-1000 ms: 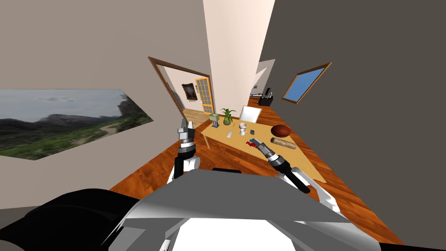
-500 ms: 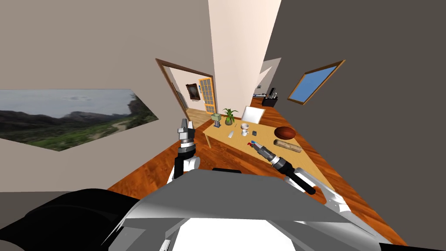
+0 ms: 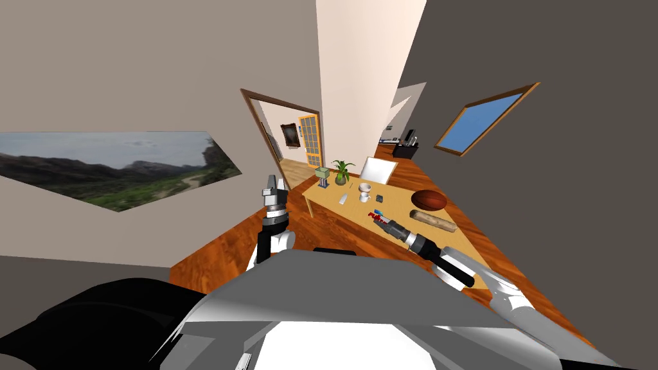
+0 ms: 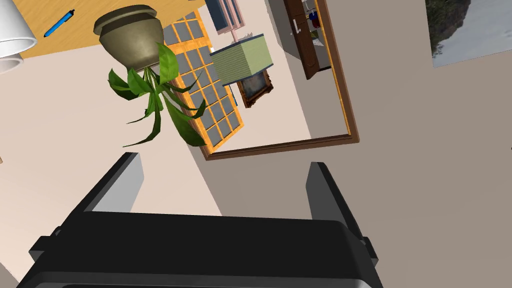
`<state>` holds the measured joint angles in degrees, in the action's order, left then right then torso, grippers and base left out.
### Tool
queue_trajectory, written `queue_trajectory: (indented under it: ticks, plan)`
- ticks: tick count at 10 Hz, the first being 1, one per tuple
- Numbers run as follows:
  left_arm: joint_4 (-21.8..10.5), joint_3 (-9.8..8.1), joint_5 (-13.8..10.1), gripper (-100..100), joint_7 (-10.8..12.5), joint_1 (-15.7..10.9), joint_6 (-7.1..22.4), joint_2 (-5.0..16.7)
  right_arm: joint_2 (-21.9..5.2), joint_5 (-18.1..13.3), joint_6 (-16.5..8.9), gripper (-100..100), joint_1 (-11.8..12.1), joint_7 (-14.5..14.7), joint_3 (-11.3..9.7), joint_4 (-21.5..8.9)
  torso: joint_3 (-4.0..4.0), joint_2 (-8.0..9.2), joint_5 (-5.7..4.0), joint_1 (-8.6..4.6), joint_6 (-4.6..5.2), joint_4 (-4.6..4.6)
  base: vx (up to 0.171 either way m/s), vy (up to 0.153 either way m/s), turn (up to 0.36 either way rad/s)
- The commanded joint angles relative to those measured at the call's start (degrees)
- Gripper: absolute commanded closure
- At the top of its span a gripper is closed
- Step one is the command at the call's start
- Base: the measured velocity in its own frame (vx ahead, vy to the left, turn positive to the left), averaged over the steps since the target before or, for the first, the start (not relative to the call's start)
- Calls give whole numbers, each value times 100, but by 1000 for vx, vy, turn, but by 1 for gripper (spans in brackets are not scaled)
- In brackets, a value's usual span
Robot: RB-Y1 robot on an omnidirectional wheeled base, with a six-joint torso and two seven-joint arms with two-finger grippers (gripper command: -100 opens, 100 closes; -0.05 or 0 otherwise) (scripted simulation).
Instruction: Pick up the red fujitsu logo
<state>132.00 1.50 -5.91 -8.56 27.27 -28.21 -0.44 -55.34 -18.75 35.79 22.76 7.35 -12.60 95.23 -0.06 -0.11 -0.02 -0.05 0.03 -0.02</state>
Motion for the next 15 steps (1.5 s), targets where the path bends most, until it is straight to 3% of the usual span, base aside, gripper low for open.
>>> queue_trajectory:
  ticks: [1, 2, 3, 6, 7, 8, 9, 11, 14, 15]
  plan:
    - [0, 0, 0, 0, 0, 0, 0, 0, -286, -144, 102, -100, -93, 52, -174, -286, 0, 0, 0, 0, 0, 0, 31, -8, 138]
    - [0, 0, 0, 0, 0, 0, 0, 0, -343, -144, 102, -100, -93, 52, -174, -466, -2, -4, 0, 1, -4, -1, 28, -9, 95]
    - [0, 0, 0, 0, 0, 0, 0, 0, -592, -275, 152, -100, -177, 99, -338, -682, -2, -4, 0, 1, 0, -1, 36, -8, 199]
    - [0, 0, 0, 0, 0, 0, 0, 0, -592, -275, 152, -100, -177, 99, -338, -837, 1, 1, 0, 5, 1, 0, 14, -3, 7]
    - [0, 0, 0, 0, 0, 0, 0, 0, -818, -407, 201, -100, -265, 151, -508, -1086, 4, 7, 1, 8, 1, 1, 20, 7, 198]
    - [0, 1, 0, 0, 0, -1, 0, 0, -818, -407, 201, -100, -265, 151, -508, -1194, 0, 0, 2, 8, -5, 1, 30, -7, 108]
    - [0, 0, 0, 0, 0, 0, 0, 0, -1020, -538, 249, -100, -354, 209, -683, -1448, -2, -3, 0, 4, 0, -1, 45, -7, 148]
    - [0, 0, 0, 0, 0, 0, 0, 0, -1020, -538, 249, -100, -354, 209, -683, -1552, -5, -8, 0, 3, 0, -2, 28, -8, 44]
    - [0, 0, 0, 0, 0, 0, 0, 0, -1341, -799, 340, -100, -533, 336, -1047, -2051, -2, -4, 1, 6, 1, -1, 35, 1, 149]
    - [0, 0, 0, 0, 0, 0, 0, 0, -1341, -799, 340, -100, -533, 336, -1047, -2228, -5, -10, 1, 8, -4, -2, 37, 1, 109]
